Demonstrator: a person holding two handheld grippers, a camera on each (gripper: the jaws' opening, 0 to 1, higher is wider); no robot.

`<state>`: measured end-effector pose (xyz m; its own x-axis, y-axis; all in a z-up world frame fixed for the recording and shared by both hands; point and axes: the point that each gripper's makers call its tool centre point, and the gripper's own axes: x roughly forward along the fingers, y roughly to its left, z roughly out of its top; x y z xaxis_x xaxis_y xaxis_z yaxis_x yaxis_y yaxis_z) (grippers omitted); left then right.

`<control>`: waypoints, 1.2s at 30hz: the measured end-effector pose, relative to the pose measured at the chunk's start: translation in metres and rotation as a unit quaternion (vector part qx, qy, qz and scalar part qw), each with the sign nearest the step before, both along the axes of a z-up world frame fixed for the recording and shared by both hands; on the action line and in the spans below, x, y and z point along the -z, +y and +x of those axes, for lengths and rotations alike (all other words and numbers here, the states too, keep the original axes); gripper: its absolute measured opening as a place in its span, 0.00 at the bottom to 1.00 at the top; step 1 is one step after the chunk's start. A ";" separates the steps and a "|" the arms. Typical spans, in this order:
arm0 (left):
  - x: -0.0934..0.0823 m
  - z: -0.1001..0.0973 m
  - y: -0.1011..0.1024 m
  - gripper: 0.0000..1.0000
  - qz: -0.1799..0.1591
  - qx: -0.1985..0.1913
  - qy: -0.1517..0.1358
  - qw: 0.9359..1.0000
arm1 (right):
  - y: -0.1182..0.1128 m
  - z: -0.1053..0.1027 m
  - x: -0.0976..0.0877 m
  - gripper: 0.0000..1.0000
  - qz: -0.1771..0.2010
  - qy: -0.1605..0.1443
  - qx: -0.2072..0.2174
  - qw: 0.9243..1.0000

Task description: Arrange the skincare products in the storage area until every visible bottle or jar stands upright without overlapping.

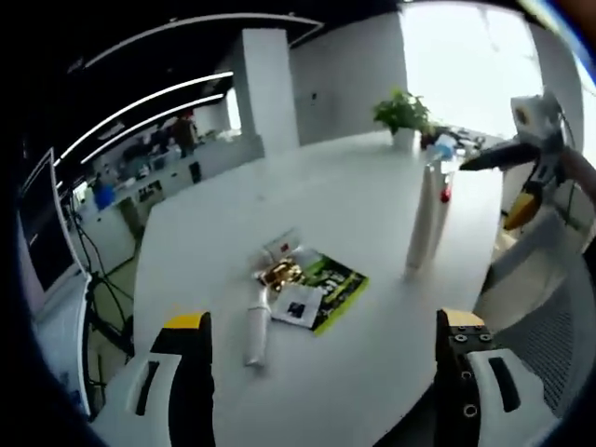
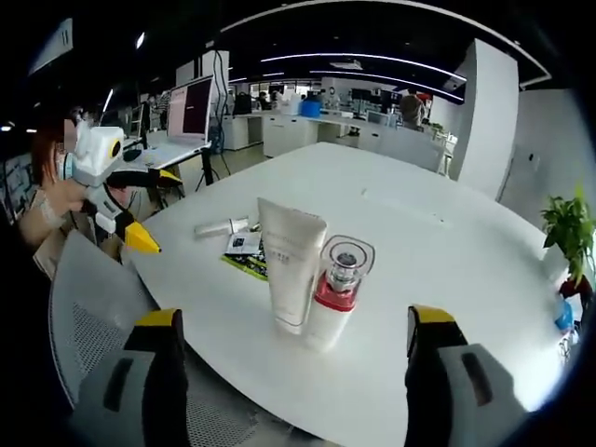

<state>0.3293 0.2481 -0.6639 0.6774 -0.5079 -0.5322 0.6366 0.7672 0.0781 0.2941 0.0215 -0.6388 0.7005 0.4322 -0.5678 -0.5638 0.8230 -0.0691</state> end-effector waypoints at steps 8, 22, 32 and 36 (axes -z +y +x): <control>0.013 0.011 0.005 0.85 0.007 0.011 0.011 1.000 | 0.000 0.001 0.005 0.99 -0.004 0.006 -0.001 1.000; 0.050 0.043 0.028 0.65 0.046 -0.005 0.037 0.998 | -0.001 0.002 0.009 0.99 -0.005 0.010 0.002 1.000; 0.076 0.063 0.038 0.52 0.056 -0.012 0.064 0.996 | -0.003 0.004 0.011 0.99 -0.006 0.013 0.007 1.000; 0.083 0.071 0.040 0.49 0.063 -0.014 0.072 0.995 | -0.003 0.006 0.011 0.99 -0.005 0.014 0.007 1.000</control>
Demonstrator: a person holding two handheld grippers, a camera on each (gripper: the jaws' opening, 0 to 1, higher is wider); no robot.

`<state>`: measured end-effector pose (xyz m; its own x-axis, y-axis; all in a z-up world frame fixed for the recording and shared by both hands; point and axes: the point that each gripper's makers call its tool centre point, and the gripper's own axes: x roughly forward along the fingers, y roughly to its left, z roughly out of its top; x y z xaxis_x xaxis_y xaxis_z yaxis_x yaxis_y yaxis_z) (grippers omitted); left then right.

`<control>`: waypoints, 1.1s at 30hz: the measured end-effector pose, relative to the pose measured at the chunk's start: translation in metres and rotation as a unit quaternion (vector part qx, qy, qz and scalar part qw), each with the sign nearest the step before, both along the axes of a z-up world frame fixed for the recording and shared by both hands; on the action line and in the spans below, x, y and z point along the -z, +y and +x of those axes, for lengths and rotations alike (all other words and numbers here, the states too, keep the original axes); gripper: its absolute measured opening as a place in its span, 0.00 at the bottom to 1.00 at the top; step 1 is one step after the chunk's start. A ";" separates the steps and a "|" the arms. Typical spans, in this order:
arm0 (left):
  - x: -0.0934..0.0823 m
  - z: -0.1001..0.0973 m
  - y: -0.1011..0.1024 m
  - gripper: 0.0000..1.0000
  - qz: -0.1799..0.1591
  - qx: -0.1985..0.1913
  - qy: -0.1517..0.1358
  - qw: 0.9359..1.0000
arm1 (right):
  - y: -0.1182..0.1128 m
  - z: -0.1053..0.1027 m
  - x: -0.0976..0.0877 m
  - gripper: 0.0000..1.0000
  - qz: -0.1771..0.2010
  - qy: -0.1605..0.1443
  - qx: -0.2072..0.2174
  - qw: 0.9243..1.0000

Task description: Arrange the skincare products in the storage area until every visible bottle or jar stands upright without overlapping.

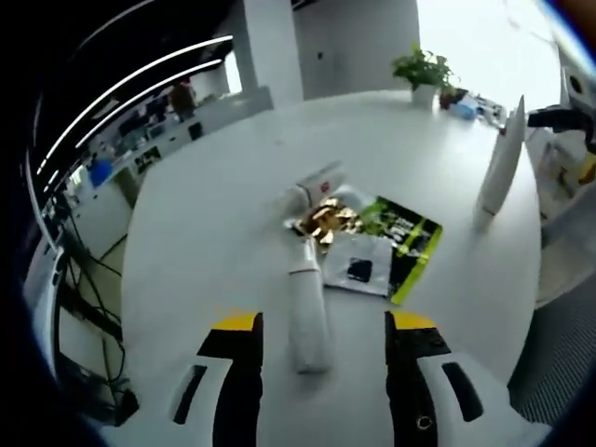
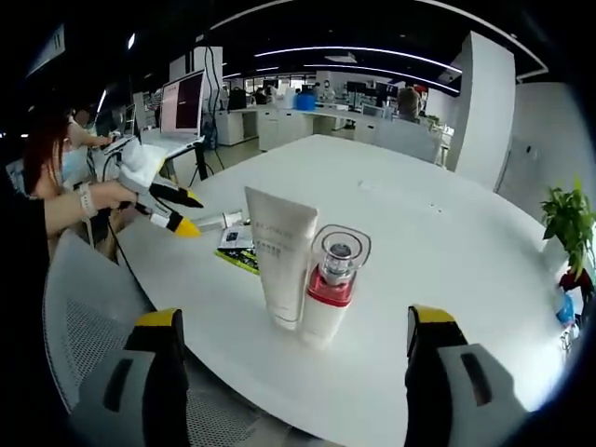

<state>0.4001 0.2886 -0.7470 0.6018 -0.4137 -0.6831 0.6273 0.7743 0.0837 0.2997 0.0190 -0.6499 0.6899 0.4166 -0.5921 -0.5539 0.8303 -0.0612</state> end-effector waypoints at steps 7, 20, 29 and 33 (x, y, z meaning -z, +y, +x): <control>0.009 0.010 0.000 0.40 0.012 0.005 0.015 1.000 | 0.000 0.003 0.001 0.99 -0.001 0.001 0.000 1.000; 0.028 0.019 -0.005 0.29 0.042 0.024 0.057 0.997 | -0.005 0.000 0.008 0.99 0.001 0.014 0.009 1.000; 0.032 0.026 -0.005 0.22 0.072 0.039 0.083 0.993 | -0.009 -0.002 0.011 0.98 0.002 0.020 0.014 1.000; 0.032 0.028 -0.007 0.20 0.086 0.050 0.090 0.991 | -0.010 -0.003 0.013 0.98 0.003 0.022 0.016 1.000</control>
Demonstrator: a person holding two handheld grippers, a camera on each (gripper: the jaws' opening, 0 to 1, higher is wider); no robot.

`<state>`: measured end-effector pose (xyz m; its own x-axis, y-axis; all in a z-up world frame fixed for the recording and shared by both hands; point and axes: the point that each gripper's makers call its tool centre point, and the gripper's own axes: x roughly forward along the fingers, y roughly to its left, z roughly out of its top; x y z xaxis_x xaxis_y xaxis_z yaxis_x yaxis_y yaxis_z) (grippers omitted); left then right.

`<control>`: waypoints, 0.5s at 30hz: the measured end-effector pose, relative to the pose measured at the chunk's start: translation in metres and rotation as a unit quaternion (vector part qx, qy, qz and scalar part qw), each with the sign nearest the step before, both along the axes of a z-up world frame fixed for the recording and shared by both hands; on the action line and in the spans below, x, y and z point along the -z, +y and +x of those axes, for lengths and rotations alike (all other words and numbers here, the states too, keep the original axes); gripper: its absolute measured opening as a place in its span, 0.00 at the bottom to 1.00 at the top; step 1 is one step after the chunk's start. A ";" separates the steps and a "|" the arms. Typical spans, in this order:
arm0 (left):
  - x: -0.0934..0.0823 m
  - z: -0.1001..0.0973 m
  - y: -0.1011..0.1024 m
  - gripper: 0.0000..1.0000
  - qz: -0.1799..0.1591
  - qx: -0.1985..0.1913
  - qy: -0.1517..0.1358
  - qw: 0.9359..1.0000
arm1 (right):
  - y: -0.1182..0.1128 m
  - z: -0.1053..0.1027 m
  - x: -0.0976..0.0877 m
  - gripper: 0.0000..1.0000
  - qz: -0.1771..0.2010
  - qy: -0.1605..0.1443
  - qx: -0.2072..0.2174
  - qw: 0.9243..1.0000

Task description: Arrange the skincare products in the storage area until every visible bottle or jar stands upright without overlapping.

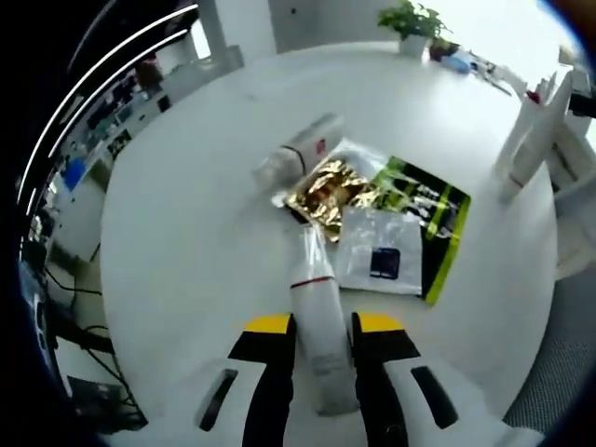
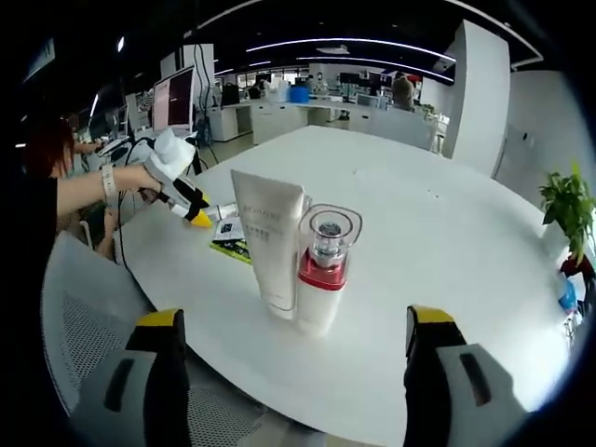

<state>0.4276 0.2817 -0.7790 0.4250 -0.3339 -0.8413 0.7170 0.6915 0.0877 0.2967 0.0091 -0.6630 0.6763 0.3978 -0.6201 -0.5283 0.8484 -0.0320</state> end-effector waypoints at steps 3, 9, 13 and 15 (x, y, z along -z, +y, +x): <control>0.001 0.001 0.001 0.20 -0.001 0.001 0.009 1.000 | -0.001 -0.001 0.001 0.98 0.002 0.002 0.003 1.000; 0.002 0.001 0.000 0.18 0.001 -0.009 0.026 1.000 | -0.003 -0.001 0.002 0.98 0.002 0.002 0.005 1.000; 0.002 0.002 0.001 0.17 -0.012 -0.034 0.019 0.999 | -0.004 -0.002 0.003 0.98 0.000 0.007 0.006 1.000; 0.001 0.001 0.002 0.16 -0.016 -0.043 0.013 0.999 | -0.003 -0.003 0.003 0.98 0.003 0.008 0.005 1.000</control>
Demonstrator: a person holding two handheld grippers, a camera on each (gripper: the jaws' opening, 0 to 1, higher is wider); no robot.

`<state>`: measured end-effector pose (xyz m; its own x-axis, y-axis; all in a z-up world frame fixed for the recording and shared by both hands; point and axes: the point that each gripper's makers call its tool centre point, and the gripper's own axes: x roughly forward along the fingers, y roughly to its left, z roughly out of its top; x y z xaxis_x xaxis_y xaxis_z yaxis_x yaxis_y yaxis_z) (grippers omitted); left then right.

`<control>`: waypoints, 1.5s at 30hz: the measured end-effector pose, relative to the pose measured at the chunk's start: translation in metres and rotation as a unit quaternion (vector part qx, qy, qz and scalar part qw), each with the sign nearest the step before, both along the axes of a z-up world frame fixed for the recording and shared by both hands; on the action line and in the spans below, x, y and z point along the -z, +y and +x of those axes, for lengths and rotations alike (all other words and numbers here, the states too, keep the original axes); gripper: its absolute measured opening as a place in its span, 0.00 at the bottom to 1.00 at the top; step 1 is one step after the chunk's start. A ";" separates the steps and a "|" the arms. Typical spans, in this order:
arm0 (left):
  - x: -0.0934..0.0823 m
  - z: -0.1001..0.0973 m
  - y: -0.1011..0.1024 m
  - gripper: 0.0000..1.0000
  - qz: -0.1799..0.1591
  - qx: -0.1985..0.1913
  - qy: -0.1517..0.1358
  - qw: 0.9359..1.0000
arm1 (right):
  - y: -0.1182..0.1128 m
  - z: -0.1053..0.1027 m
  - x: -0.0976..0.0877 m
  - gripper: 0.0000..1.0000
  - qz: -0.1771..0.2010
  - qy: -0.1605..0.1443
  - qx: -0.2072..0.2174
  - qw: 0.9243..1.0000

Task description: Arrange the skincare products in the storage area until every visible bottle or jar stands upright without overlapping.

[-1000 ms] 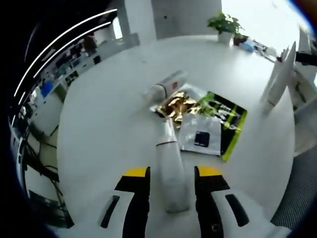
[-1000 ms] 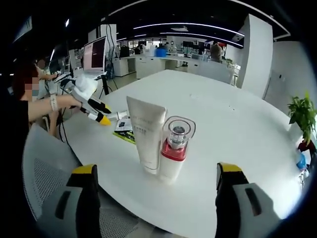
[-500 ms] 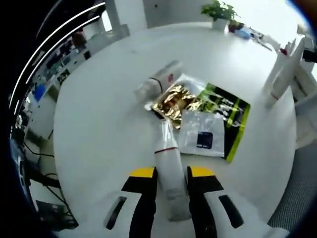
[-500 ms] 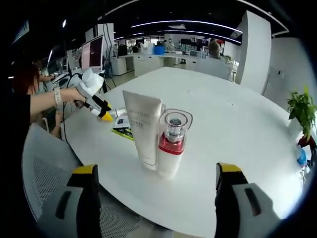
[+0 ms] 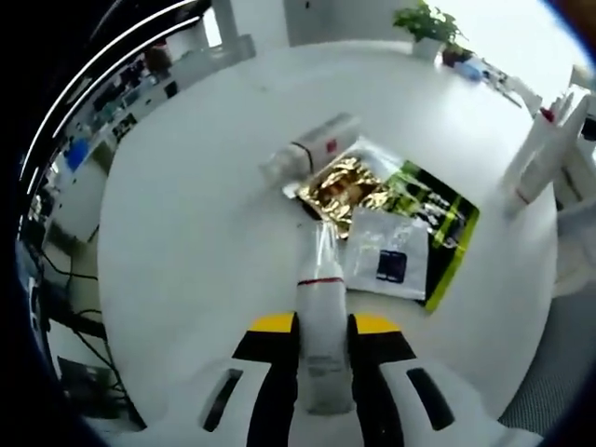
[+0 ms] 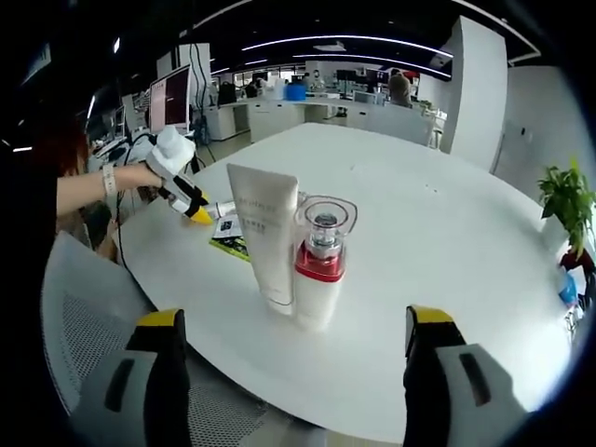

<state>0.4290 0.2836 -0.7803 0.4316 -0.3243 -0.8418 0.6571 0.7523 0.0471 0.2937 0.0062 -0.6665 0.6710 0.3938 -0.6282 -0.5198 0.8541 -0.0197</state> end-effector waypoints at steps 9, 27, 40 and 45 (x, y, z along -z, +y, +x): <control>-0.006 -0.004 -0.001 0.16 -0.007 -0.013 -0.017 1.000 | 0.000 -0.002 -0.002 0.97 0.001 -0.004 -0.002 1.000; -0.047 -0.028 -0.025 0.16 -0.045 0.017 -0.060 0.997 | 0.007 -0.006 -0.004 0.87 0.019 -0.008 -0.008 1.000; -0.077 -0.055 -0.055 0.16 -0.076 0.051 -0.086 0.992 | 0.015 -0.012 -0.003 0.73 0.037 -0.007 -0.023 0.999; -0.082 -0.061 -0.060 0.16 -0.078 0.060 -0.092 0.991 | 0.019 -0.015 -0.005 0.72 0.041 -0.013 -0.029 0.999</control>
<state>0.3680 0.2234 -0.6980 0.5242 -0.5020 -0.6879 0.7330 0.6771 0.0644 0.2791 0.0250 -0.6614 0.6615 0.4822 -0.5743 -0.5690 0.8216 0.0344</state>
